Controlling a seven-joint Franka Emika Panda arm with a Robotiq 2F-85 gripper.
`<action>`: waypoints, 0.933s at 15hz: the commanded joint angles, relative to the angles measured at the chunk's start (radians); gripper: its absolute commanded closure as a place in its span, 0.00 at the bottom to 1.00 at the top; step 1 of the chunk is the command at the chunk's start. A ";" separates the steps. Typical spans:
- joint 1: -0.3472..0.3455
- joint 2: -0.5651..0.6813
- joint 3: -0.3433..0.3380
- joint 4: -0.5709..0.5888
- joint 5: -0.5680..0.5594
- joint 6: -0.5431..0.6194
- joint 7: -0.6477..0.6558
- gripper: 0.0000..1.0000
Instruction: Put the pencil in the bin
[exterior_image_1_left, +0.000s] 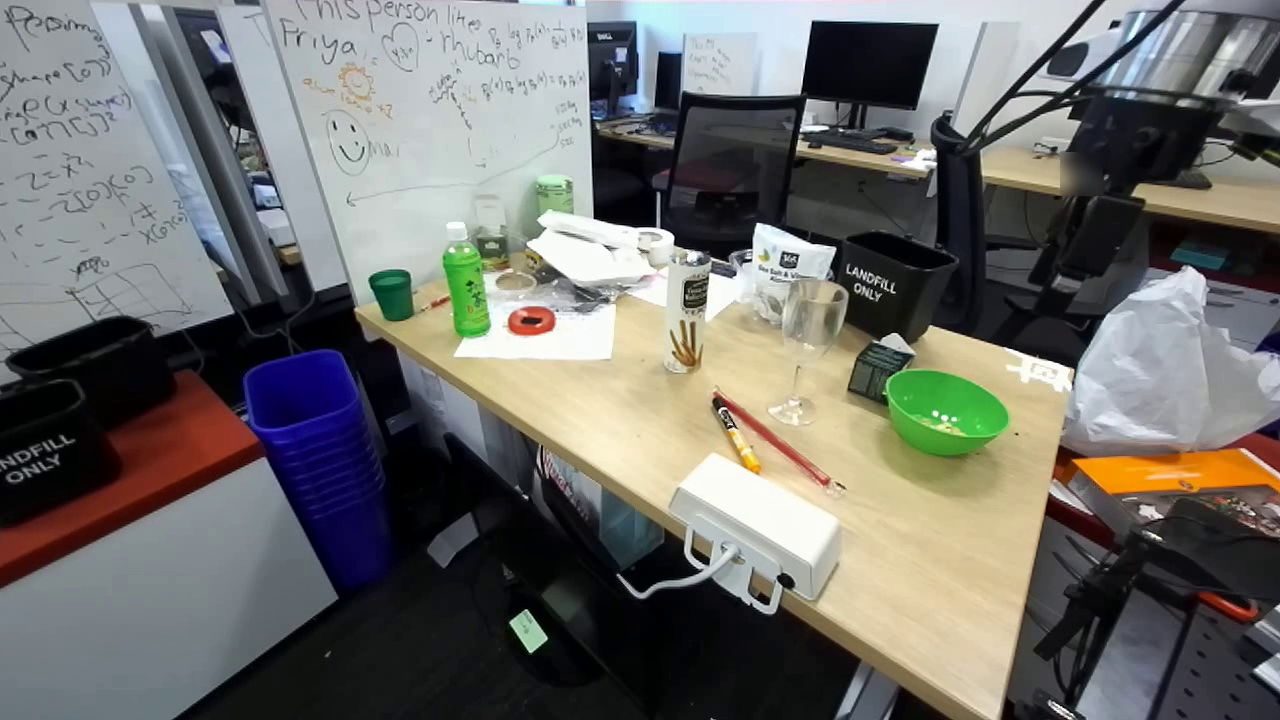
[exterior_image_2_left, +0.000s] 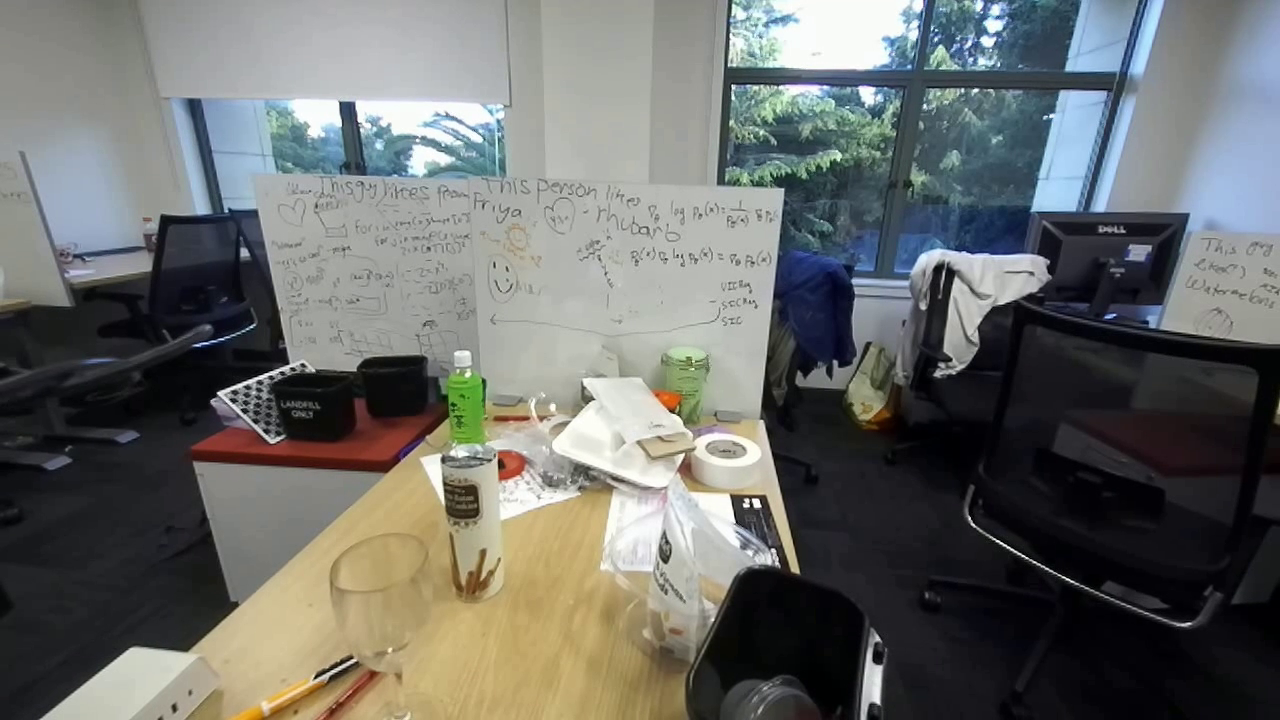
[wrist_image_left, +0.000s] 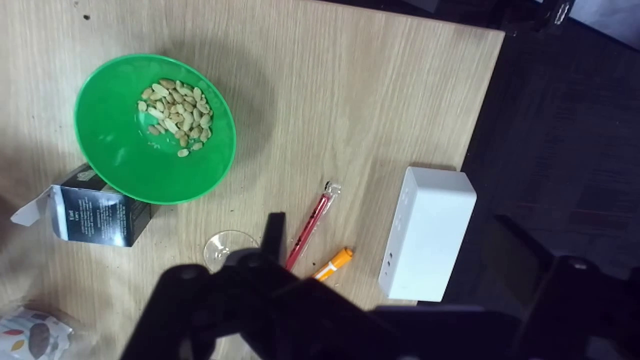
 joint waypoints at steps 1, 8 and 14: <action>-0.014 0.000 0.014 0.001 0.009 -0.002 -0.007 0.00; 0.025 0.129 0.085 -0.035 0.054 0.268 0.134 0.00; 0.030 0.449 0.130 -0.013 0.074 0.661 0.230 0.00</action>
